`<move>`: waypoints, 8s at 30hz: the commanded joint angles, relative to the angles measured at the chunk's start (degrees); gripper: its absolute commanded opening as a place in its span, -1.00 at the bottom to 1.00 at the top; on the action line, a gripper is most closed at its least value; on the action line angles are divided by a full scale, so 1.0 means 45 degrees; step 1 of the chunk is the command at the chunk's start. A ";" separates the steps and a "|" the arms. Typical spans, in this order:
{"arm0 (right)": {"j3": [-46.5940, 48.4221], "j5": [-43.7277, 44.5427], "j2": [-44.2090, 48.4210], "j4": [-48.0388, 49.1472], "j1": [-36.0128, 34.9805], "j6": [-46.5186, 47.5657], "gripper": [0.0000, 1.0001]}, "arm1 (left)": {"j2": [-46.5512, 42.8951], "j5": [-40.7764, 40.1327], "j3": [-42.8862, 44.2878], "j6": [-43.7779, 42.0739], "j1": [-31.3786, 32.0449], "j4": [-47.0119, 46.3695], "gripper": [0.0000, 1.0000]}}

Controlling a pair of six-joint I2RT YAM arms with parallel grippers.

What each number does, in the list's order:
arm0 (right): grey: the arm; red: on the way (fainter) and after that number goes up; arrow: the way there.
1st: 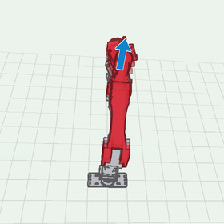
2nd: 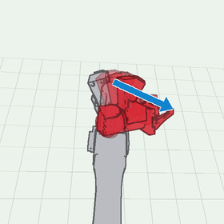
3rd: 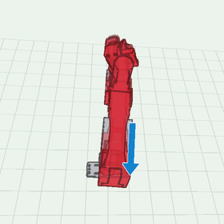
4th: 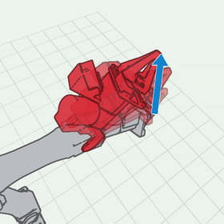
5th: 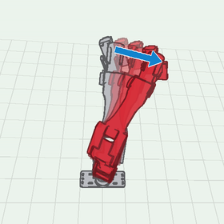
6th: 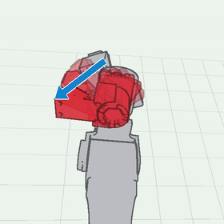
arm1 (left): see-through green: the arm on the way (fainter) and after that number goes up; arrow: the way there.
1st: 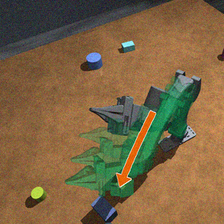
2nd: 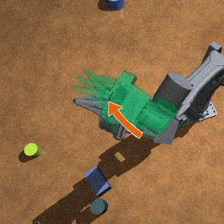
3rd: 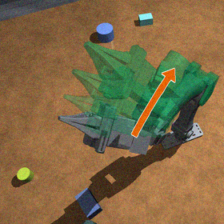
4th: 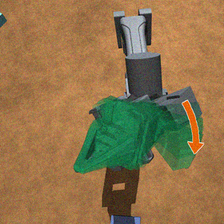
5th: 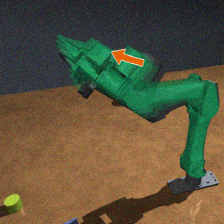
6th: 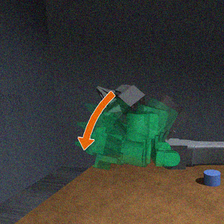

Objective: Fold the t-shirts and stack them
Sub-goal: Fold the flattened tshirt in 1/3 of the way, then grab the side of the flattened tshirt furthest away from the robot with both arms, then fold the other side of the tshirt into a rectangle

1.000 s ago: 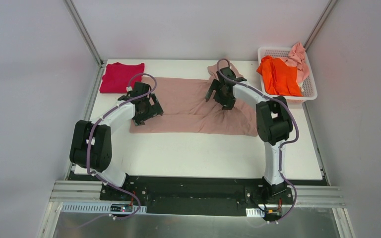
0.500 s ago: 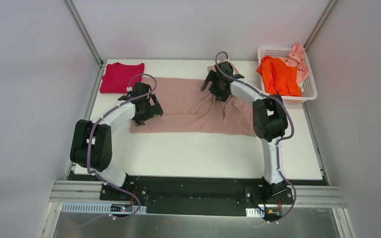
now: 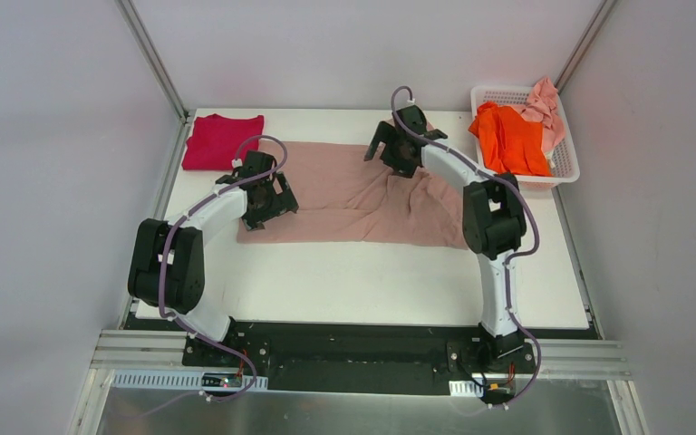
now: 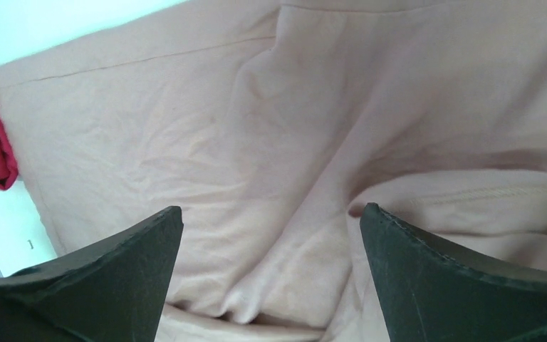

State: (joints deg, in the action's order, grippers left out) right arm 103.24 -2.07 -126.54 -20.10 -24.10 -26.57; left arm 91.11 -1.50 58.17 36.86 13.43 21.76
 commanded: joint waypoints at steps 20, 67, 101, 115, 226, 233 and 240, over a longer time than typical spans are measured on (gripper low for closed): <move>-0.5065 -0.0304 0.3871 0.0981 0.1542 0.0169 0.99 | 0.1658 -0.0063 0.0481 -0.0579 -0.0092 -0.0291 0.98; -1.0658 0.3455 0.6541 -0.1041 0.0161 -0.0972 0.99 | 0.1934 0.1193 -0.0282 0.0204 -0.0309 -0.0509 0.98; -0.5158 0.2739 0.8684 -0.2317 0.0464 0.0639 0.99 | -0.2130 -0.2081 0.2236 -0.0481 -0.1518 0.2875 0.98; 0.7141 0.3913 -0.2679 -0.1962 0.1004 0.4776 0.99 | 0.5332 -0.1570 0.8238 -0.2334 -0.3256 0.3973 0.98; -1.4364 -0.1124 1.5721 -0.2382 0.1392 0.0920 -0.93 | -0.4369 -0.4042 -0.3640 0.0969 -0.1979 0.2440 -0.55; -1.4768 -0.0861 1.6985 -0.5063 0.1393 -0.0923 0.32 | -0.6515 -0.4269 -0.3819 0.1978 -0.1979 0.3084 0.98; -1.4338 -0.1512 1.8535 -0.2888 0.1391 -0.0762 0.99 | -0.7412 -0.1746 -0.2733 0.1474 -0.1878 0.3141 0.98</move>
State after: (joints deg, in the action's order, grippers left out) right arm 36.69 -5.23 -44.88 -41.23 -17.58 -28.93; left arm 57.56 -16.49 42.22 44.14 4.47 35.46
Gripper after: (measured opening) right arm 0.989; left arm 0.990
